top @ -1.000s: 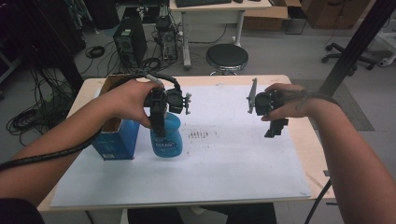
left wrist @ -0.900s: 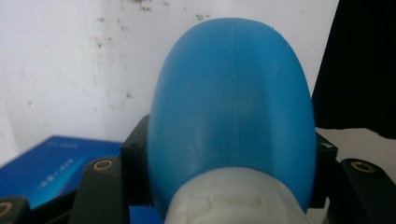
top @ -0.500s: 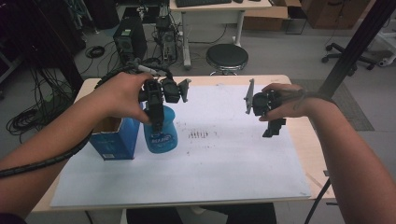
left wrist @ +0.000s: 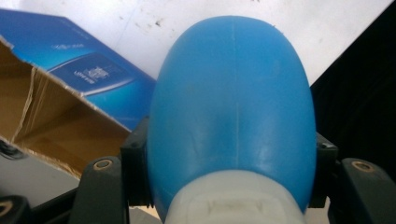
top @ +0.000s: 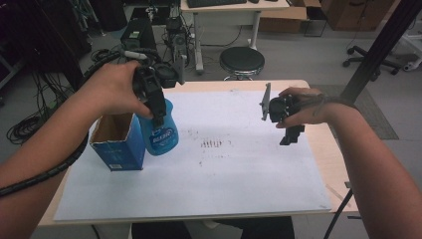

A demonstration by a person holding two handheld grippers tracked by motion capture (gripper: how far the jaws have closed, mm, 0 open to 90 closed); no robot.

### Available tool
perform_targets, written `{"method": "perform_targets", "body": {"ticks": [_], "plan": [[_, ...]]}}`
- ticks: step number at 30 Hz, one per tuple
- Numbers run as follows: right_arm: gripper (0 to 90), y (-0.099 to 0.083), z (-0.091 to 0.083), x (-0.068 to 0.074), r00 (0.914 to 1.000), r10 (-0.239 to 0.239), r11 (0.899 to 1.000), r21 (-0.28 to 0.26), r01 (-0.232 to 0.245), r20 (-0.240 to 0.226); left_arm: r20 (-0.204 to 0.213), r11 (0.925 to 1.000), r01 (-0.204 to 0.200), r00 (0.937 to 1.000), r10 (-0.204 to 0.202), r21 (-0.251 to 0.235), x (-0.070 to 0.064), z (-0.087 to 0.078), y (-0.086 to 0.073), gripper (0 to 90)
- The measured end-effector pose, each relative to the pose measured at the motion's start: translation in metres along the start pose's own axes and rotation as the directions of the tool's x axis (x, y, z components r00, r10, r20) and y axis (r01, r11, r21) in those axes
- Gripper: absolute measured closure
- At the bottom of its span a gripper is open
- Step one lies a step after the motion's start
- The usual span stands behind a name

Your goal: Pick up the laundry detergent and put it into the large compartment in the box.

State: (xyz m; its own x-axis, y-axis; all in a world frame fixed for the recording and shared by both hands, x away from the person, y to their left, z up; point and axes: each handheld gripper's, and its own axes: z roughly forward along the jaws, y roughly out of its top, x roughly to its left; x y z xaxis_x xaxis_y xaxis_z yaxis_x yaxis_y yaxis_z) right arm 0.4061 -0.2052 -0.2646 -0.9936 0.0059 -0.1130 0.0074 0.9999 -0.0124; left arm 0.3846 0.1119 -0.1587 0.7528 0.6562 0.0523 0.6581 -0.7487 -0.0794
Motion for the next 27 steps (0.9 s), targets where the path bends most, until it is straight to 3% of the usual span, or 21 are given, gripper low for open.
{"method": "perform_targets", "body": {"ticks": [4,9,12,17,20,27], "plan": [[6.9,-0.002,-0.001,0.000,1.0000,0.004,1.000,0.001,-0.004,0.002,0.008,0.9984,0.056,0.9984,-0.056,0.001,0.004,-0.008,-0.002,38.1],[6.9,-0.002,-0.001,-0.002,1.0000,0.006,1.000,-0.001,-0.006,0.000,0.009,0.9920,0.126,0.9920,-0.126,0.007,0.009,-0.022,-0.006,38.1],[6.9,0.000,-0.001,-0.003,1.0000,0.007,1.000,0.004,-0.007,0.000,0.025,0.9810,0.194,0.9807,-0.194,0.008,0.015,-0.031,-0.010,38.1],[6.9,0.003,-0.001,-0.003,1.0000,-0.005,1.000,0.003,0.005,-0.001,0.018,0.9704,0.241,0.9703,-0.241,0.005,0.023,-0.047,-0.016,38.1],[6.9,0.004,-0.003,-0.004,1.0000,-0.008,1.000,0.003,0.008,0.004,0.012,0.9597,0.281,0.9596,-0.281,-0.003,0.027,-0.059,-0.021,38.1],[6.8,0.005,-0.006,-0.005,0.9999,-0.011,1.000,-0.001,0.011,0.010,0.024,0.9249,0.379,0.9252,-0.379,-0.024,0.039,-0.084,-0.033,38.1]]}}
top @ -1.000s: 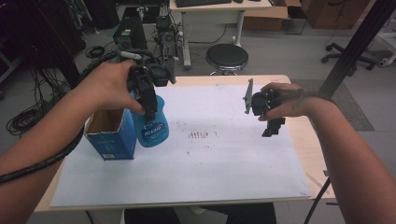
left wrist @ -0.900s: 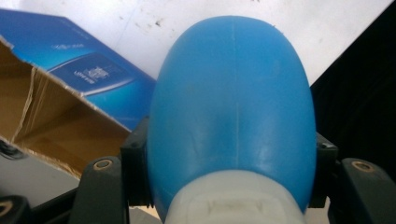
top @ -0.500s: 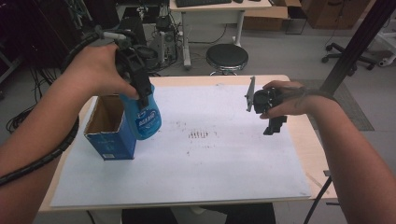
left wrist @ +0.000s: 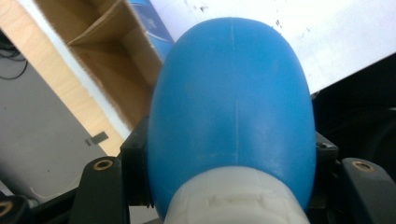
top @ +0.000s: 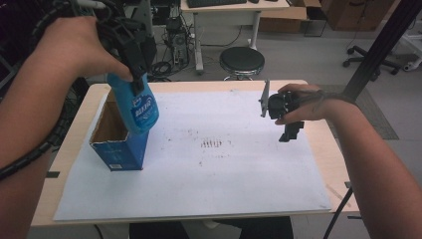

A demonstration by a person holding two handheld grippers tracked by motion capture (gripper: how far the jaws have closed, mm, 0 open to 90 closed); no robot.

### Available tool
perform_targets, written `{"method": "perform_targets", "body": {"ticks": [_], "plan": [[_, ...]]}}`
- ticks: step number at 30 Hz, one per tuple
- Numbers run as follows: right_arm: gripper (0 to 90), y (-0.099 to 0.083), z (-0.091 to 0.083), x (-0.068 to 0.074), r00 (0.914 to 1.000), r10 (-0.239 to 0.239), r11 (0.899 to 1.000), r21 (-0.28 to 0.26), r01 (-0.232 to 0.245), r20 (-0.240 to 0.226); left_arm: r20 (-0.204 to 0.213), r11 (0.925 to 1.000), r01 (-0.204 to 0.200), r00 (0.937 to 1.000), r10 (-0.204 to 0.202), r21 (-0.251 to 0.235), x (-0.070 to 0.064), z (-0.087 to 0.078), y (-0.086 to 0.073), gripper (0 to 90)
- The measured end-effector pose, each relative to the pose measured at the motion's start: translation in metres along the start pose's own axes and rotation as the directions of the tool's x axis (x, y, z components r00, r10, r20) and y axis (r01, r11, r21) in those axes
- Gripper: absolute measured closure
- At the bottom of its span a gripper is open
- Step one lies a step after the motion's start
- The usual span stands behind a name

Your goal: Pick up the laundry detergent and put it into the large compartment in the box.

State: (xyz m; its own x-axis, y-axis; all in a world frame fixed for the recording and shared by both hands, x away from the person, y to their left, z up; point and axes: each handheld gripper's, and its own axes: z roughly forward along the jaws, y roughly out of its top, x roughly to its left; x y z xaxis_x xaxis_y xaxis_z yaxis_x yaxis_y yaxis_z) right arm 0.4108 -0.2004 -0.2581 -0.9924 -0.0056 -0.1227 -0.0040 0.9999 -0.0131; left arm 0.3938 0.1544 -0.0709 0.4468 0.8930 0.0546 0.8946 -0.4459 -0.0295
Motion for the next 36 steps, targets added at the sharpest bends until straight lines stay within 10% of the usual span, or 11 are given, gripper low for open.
{"method": "perform_targets", "body": {"ticks": [21,36], "plan": [[6.9,0.005,0.000,-0.004,0.9999,-0.012,1.000,-0.005,0.012,0.003,-0.053,0.9694,0.242,0.9683,-0.244,-0.039,0.046,-0.029,0.000,38.3],[6.9,0.004,0.000,-0.003,0.9999,-0.014,1.000,-0.013,0.014,0.005,-0.046,0.9171,0.393,0.9170,-0.396,-0.069,0.075,-0.022,0.001,38.3]]}}
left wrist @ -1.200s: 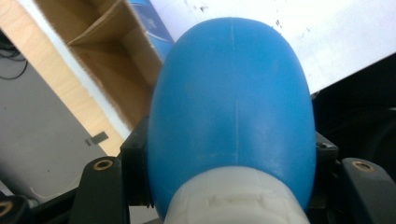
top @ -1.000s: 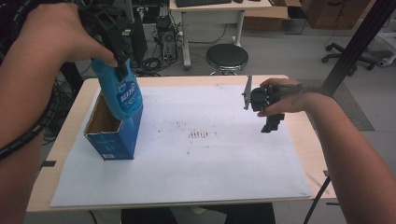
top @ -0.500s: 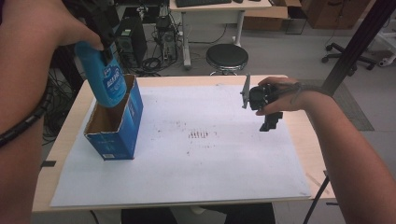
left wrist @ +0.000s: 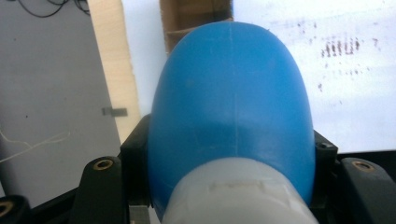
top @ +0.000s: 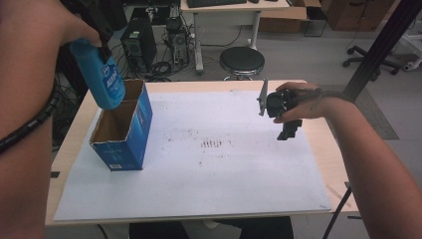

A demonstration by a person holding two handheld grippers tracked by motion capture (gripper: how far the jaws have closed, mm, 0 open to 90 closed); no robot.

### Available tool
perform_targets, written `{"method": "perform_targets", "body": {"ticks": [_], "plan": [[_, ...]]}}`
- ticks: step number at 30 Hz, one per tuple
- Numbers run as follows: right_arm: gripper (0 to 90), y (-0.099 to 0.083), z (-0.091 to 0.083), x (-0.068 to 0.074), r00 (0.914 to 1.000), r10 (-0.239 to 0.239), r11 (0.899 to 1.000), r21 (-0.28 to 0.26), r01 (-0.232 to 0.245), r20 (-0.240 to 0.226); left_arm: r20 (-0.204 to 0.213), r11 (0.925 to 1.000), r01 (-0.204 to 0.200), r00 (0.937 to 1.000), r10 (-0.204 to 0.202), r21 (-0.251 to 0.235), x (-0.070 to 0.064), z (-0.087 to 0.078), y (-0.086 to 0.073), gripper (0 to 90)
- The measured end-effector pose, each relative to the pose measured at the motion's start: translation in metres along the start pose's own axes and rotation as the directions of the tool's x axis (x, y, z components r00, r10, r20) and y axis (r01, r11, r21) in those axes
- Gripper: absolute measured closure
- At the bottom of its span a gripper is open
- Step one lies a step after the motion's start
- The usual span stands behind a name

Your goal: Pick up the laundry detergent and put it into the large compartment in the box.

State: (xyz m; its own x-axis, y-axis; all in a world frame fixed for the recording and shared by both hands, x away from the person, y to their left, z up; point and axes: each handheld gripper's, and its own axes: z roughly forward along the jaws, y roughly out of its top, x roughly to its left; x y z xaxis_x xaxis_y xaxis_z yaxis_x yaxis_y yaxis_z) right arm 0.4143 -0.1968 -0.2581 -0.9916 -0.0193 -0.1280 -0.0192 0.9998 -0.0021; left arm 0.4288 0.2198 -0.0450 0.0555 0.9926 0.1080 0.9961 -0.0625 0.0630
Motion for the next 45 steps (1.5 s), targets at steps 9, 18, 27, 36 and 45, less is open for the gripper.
{"method": "perform_targets", "body": {"ticks": [9,18,27,36,45], "plan": [[6.9,0.004,0.002,0.001,1.0000,-0.006,1.000,-0.005,0.006,-0.002,-0.007,0.9991,0.043,0.9991,-0.043,0.005,0.010,0.012,0.002,38.2],[6.9,0.005,0.002,0.001,1.0000,-0.008,1.000,-0.008,0.008,0.000,-0.009,0.9982,0.053,0.9985,-0.053,0.029,0.014,0.038,0.005,38.2],[6.9,0.003,0.001,0.002,1.0000,-0.009,1.000,-0.010,0.009,0.000,0.003,0.9969,0.059,0.9983,-0.059,0.052,0.014,0.066,0.007,38.2],[6.9,0.002,0.002,0.003,1.0000,-0.007,1.000,-0.012,0.007,0.000,0.030,0.9964,0.064,0.9974,-0.066,0.055,0.019,0.095,0.006,38.2],[6.9,0.003,0.003,0.003,1.0000,-0.010,1.000,-0.020,0.010,0.000,0.025,0.9969,0.055,0.9981,-0.057,0.057,0.014,0.117,0.004,38.2]]}}
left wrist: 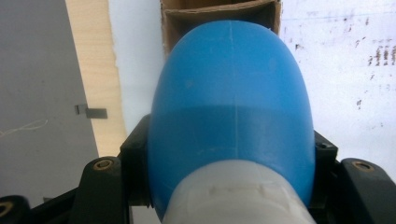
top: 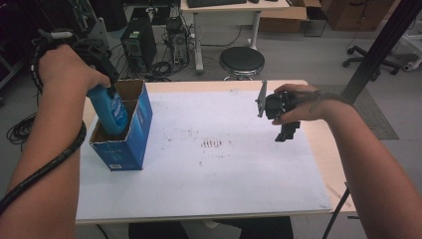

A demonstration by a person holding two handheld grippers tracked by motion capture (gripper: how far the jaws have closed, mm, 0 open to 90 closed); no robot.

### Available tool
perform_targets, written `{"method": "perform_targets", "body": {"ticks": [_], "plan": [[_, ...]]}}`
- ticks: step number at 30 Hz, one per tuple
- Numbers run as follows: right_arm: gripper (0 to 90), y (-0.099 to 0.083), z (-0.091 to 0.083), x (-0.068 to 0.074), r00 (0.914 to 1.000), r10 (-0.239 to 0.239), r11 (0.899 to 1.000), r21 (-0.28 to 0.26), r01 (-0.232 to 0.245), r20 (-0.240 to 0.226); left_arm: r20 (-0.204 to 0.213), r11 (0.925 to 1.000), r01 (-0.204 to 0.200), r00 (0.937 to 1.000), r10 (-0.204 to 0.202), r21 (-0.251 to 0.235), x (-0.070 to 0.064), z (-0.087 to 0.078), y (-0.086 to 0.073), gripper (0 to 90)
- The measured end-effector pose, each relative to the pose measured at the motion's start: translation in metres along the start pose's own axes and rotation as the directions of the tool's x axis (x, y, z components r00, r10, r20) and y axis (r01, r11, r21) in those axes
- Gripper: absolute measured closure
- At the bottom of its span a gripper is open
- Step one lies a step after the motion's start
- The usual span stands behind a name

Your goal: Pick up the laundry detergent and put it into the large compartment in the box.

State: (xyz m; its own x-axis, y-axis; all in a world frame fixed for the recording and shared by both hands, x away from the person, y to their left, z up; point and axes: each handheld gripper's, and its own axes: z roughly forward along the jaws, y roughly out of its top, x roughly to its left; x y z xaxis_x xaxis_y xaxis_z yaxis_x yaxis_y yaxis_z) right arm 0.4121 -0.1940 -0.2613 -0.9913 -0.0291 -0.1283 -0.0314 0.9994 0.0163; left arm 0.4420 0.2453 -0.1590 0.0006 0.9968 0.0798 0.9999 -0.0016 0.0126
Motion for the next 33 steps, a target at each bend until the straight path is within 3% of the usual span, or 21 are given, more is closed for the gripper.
{"method": "perform_targets", "body": {"ticks": [17,33], "plan": [[6.9,0.002,-0.001,0.001,1.0000,-0.008,1.000,-0.004,0.008,0.004,-0.025,1.0000,0.005,0.9997,-0.005,0.008,-0.003,0.035,-0.004,38.2],[6.9,0.003,-0.003,0.000,1.0000,-0.006,1.000,-0.001,0.006,0.003,-0.004,0.9998,0.011,0.9999,-0.011,0.016,-0.002,0.064,-0.004,38.2]]}}
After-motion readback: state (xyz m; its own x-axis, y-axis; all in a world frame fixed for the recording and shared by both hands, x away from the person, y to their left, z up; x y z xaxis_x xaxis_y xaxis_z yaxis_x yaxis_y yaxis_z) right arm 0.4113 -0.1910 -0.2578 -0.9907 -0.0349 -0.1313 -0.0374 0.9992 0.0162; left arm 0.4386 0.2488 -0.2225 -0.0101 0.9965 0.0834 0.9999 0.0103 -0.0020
